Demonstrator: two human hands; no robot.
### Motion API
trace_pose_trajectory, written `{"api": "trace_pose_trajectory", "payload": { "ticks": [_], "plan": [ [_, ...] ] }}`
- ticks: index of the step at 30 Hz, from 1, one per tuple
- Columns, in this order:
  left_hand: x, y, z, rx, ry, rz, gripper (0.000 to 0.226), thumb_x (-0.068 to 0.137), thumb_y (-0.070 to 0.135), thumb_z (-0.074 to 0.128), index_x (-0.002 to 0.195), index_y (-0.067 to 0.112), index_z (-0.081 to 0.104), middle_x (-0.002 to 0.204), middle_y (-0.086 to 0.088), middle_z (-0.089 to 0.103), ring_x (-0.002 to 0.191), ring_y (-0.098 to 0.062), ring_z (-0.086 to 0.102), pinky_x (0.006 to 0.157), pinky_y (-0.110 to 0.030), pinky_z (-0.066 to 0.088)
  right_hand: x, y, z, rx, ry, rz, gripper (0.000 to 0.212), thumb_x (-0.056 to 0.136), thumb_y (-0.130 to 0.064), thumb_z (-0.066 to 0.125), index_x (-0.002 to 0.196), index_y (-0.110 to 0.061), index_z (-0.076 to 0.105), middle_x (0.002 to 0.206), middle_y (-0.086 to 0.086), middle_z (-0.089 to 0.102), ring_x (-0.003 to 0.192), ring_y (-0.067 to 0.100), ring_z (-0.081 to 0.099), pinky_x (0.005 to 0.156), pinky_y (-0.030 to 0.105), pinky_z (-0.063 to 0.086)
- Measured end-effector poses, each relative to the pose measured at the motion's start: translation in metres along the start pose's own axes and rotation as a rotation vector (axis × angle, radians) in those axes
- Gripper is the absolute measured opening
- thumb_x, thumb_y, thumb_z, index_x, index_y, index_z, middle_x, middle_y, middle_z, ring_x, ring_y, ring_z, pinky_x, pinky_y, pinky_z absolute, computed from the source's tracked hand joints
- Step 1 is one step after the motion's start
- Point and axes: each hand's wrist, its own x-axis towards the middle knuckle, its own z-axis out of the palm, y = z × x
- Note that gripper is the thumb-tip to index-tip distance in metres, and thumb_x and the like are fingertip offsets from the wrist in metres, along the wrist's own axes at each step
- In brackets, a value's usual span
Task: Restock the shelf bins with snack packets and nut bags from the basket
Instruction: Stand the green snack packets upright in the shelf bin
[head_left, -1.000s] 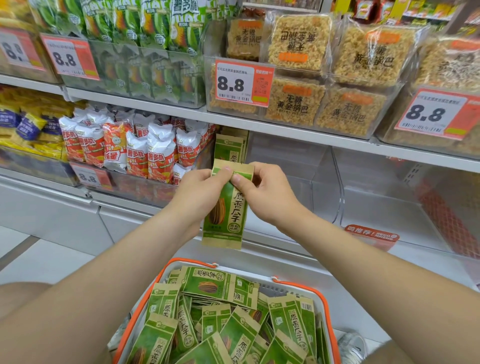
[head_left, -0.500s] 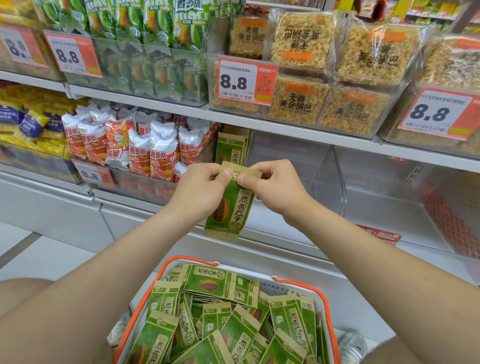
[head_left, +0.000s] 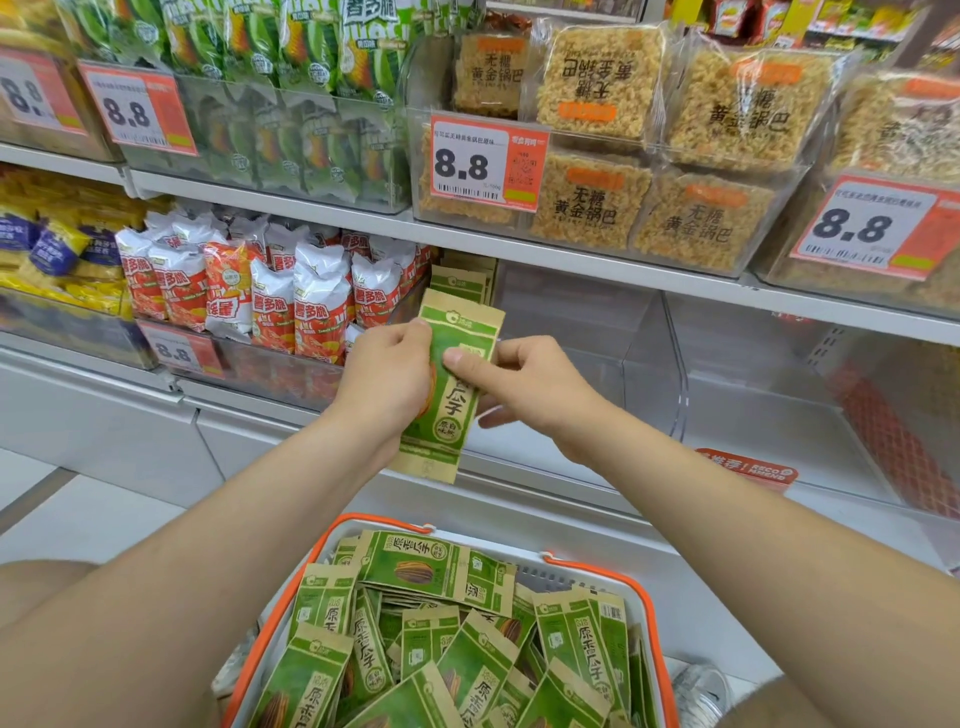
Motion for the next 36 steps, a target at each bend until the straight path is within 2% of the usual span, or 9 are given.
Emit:
{"api": "trace_pose_trajectory", "payload": {
  "ticks": [4, 9, 12, 17, 20, 25, 28, 31, 36],
  "plan": [
    [0.005, 0.003, -0.004, -0.050, -0.011, -0.048, 0.045, 0.113, 0.033, 0.042, 0.100, 0.007, 0.075, 0.098, -0.015, 0.079, 0.093, -0.031, 0.076, 0.081, -0.046, 0.064, -0.002, 0.001, 0.003, -0.075, -0.123, -0.022, 0.025, 0.100, -0.034, 0.069, 0.114, -0.014, 0.071, 0.098, 0.010, 0.080, 0.080, 0.027, 0.078, 0.067, 0.038, 0.065],
    [0.008, 0.008, -0.020, 0.269, -0.331, 0.079, 0.023, 0.094, 0.034, 0.078, 0.106, 0.023, 0.063, 0.085, 0.010, 0.079, 0.082, -0.001, 0.075, 0.073, -0.024, 0.060, 0.014, 0.009, 0.003, 0.143, 0.185, -0.075, 0.017, 0.102, -0.022, 0.067, 0.113, -0.010, 0.070, 0.101, 0.012, 0.078, 0.081, 0.024, 0.078, 0.063, 0.037, 0.063],
    [0.016, -0.004, -0.024, 0.583, -0.440, 0.091, 0.072, 0.076, 0.031, 0.094, 0.128, 0.022, 0.046, 0.110, 0.004, 0.071, 0.101, -0.013, 0.070, 0.089, -0.036, 0.059, 0.017, 0.009, 0.001, 0.199, 0.163, 0.006, 0.022, 0.103, -0.025, 0.066, 0.112, -0.005, 0.070, 0.096, 0.015, 0.079, 0.081, 0.031, 0.079, 0.065, 0.041, 0.065],
    [0.027, -0.013, -0.023, 0.820, -0.403, 0.245, 0.067, 0.076, 0.039, 0.093, 0.116, 0.016, 0.044, 0.101, 0.005, 0.062, 0.088, -0.007, 0.060, 0.070, -0.026, 0.050, 0.024, 0.011, 0.002, 0.246, 0.121, 0.203, 0.026, 0.104, -0.027, 0.065, 0.112, -0.003, 0.070, 0.088, 0.016, 0.079, 0.074, 0.031, 0.078, 0.057, 0.034, 0.062],
    [0.035, -0.017, -0.027, 0.934, -0.326, 0.338, 0.067, 0.078, 0.056, 0.086, 0.112, 0.017, 0.044, 0.096, 0.001, 0.066, 0.087, -0.021, 0.066, 0.074, -0.043, 0.057, 0.036, 0.011, -0.003, 0.293, 0.203, 0.176, 0.027, 0.102, -0.027, 0.067, 0.114, -0.002, 0.068, 0.093, 0.015, 0.080, 0.078, 0.030, 0.079, 0.057, 0.034, 0.062],
    [0.042, -0.020, -0.035, 1.294, -0.283, 0.331, 0.050, 0.091, 0.050, 0.075, 0.114, 0.014, 0.049, 0.109, -0.007, 0.057, 0.098, -0.035, 0.062, 0.083, -0.051, 0.056, 0.070, 0.028, -0.015, 0.121, 0.529, 0.068, 0.028, 0.095, -0.041, 0.071, 0.106, -0.017, 0.060, 0.104, 0.004, 0.075, 0.095, 0.029, 0.074, 0.081, 0.052, 0.063],
    [0.049, -0.021, -0.039, 1.361, -0.312, 0.274, 0.024, 0.093, 0.037, 0.072, 0.095, 0.019, 0.057, 0.101, -0.007, 0.061, 0.092, -0.033, 0.063, 0.081, -0.048, 0.058, 0.081, 0.033, -0.015, -0.096, 0.496, 0.054, 0.023, 0.098, -0.035, 0.068, 0.104, -0.018, 0.054, 0.106, 0.000, 0.067, 0.103, 0.026, 0.065, 0.088, 0.045, 0.055],
    [0.052, -0.023, -0.039, 1.384, -0.394, 0.211, 0.028, 0.094, 0.041, 0.068, 0.081, 0.024, 0.050, 0.093, -0.004, 0.059, 0.089, -0.031, 0.063, 0.078, -0.044, 0.057, 0.091, 0.038, -0.012, -0.307, 0.396, 0.000, 0.024, 0.099, -0.025, 0.069, 0.117, -0.017, 0.057, 0.109, -0.002, 0.063, 0.100, 0.021, 0.061, 0.081, 0.031, 0.046],
    [0.057, -0.028, -0.038, 1.445, -0.501, 0.200, 0.020, 0.094, 0.043, 0.064, 0.095, 0.024, 0.057, 0.096, -0.001, 0.063, 0.089, -0.028, 0.063, 0.083, -0.046, 0.059, 0.122, 0.046, 0.004, -0.423, 0.400, -0.055, 0.033, 0.093, -0.026, 0.077, 0.122, -0.015, 0.067, 0.114, 0.002, 0.071, 0.106, 0.024, 0.066, 0.089, 0.035, 0.054]
  ]
}}
